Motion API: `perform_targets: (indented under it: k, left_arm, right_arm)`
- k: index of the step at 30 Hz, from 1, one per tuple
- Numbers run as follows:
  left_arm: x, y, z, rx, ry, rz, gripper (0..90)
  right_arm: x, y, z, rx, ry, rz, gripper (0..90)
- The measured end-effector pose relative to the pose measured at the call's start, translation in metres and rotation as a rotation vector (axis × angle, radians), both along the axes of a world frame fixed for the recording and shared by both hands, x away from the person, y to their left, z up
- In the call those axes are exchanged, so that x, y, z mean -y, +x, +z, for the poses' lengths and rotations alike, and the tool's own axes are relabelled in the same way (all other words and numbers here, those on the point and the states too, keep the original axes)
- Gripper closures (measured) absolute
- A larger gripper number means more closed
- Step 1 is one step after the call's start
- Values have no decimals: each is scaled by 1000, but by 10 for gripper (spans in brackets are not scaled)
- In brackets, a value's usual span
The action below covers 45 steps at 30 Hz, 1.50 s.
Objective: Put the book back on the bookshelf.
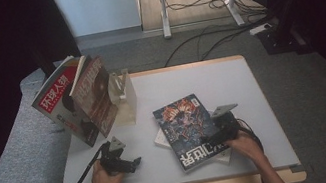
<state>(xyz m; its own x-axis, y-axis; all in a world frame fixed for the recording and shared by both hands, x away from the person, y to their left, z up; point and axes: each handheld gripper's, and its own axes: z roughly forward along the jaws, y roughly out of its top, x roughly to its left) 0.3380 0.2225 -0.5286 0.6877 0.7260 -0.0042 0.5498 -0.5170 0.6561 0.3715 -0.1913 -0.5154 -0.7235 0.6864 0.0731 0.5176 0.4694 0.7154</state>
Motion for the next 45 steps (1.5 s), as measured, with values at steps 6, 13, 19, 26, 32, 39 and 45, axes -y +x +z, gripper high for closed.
perform_targets:
  k: [6,13,19,26,32,39,45]
  left_arm:
    - [1,2,1,-1,5,-18,0]
    - [13,10,3,-18,7,-58,0]
    - [23,14,9,-15,2,-89,0]
    - [34,22,27,16,-16,-115,0]
    - [48,32,40,32,-6,-140,0]
    - [67,47,47,32,9,-186,0]
    - [79,60,49,6,-2,-211,0]
  right_arm:
    - [-6,-7,1,-5,-6,35,0]
    - [-14,-16,1,-12,-9,76,0]
    - [-13,-17,0,2,6,83,0]
    - [-11,-24,6,39,-12,77,4]
    - [-1,-31,12,60,-6,64,8]
    - [10,-39,12,56,1,28,23]
    - [17,-46,11,52,2,12,23]
